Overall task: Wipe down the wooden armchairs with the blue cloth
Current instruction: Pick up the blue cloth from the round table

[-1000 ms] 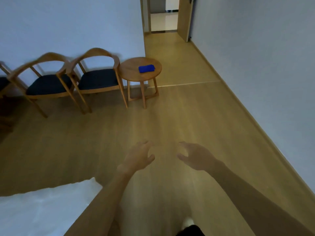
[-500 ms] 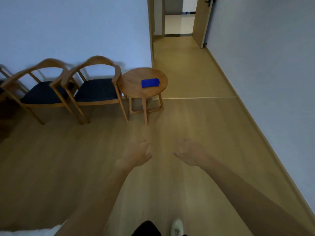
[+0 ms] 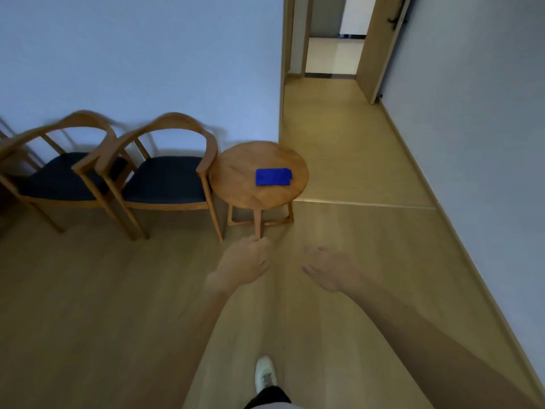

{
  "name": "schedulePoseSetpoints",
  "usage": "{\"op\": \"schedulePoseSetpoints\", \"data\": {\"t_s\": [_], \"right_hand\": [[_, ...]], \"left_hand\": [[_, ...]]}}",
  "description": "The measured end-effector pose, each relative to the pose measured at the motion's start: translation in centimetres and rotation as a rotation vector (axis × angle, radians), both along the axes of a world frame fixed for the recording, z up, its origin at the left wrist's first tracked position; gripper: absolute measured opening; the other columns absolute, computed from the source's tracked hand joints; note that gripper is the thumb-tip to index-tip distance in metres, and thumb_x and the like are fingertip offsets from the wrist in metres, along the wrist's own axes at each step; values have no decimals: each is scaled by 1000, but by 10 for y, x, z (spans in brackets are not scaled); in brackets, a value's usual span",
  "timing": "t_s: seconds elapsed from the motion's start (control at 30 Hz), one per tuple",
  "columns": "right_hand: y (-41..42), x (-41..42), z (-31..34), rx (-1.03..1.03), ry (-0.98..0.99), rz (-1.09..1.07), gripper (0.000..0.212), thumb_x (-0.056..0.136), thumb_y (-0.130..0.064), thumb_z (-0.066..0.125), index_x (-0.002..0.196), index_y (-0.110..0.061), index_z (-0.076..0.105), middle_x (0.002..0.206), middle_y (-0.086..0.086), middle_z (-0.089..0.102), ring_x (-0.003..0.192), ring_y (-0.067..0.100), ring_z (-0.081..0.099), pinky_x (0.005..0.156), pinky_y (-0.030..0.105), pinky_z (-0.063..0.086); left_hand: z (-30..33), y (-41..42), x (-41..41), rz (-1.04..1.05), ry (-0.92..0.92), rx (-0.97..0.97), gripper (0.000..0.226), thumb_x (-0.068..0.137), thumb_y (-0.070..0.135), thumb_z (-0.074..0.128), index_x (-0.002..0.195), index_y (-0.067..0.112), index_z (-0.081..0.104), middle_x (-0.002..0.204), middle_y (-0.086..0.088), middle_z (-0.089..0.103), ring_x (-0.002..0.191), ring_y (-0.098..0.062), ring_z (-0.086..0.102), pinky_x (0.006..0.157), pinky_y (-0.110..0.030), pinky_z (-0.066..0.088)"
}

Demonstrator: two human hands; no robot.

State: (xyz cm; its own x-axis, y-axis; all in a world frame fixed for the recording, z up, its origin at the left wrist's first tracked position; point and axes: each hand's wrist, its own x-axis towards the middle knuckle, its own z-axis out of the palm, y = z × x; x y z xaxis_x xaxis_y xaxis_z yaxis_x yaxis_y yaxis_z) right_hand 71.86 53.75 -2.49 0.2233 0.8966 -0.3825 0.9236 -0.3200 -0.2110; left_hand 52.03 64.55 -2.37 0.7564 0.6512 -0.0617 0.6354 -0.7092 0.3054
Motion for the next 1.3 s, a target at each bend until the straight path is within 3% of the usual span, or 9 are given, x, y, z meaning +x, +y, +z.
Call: {"op": "schedulePoseSetpoints", "data": {"t_s": [0.33,0.6,0.73,0.9,1.03,1.2,1.3], "right_hand": [[191,80,-4,-7,29,-9,56,100,-49,40,148,-23,32,149,5,44,136,26,41,108,40,37],[341,152,-20,-8,96,32,49,99,-47,45,140,-21,41,138,7,52,124,25,51,100,40,45],[409,182,-26,-64,105,108,53,102,-45,42,148,-20,34,149,6,42,134,25,42,108,39,36],[485,204,-37,-100,145,143,46,100,-44,44,138,-20,39,129,6,55,113,22,54,94,37,47],[543,213,-62,-137,213,77,53,98,-44,46,145,-22,37,134,4,53,117,22,53,93,35,45],[604,219,-100,-203,252,-4,61,98,-44,48,152,-22,29,147,3,45,129,22,47,101,36,42],[635,226,-117,-257,247,-56,63,98,-42,48,153,-20,26,147,5,44,129,24,47,102,36,41]], "left_hand": [[5,192,81,-24,22,-1,34,90,31,52,122,19,55,118,-2,59,108,-22,57,89,-39,47],[-11,312,143,51,35,-72,37,92,30,55,127,21,54,120,-2,59,107,-21,59,89,-31,45],[-18,369,164,111,93,-128,42,92,35,55,131,20,51,120,-1,58,106,-18,58,90,-32,49],[-39,432,187,170,136,-197,49,91,35,57,136,21,47,124,-2,56,109,-20,57,88,-30,47],[-67,491,200,149,177,-297,55,91,36,57,142,21,41,136,-1,48,120,-19,51,92,-29,43],[-98,568,213,113,177,-314,42,90,34,52,130,23,47,115,0,57,103,-20,57,80,-30,49],[-114,605,224,63,219,-373,34,94,28,48,125,18,48,115,-3,57,101,-24,58,77,-31,47]]}}
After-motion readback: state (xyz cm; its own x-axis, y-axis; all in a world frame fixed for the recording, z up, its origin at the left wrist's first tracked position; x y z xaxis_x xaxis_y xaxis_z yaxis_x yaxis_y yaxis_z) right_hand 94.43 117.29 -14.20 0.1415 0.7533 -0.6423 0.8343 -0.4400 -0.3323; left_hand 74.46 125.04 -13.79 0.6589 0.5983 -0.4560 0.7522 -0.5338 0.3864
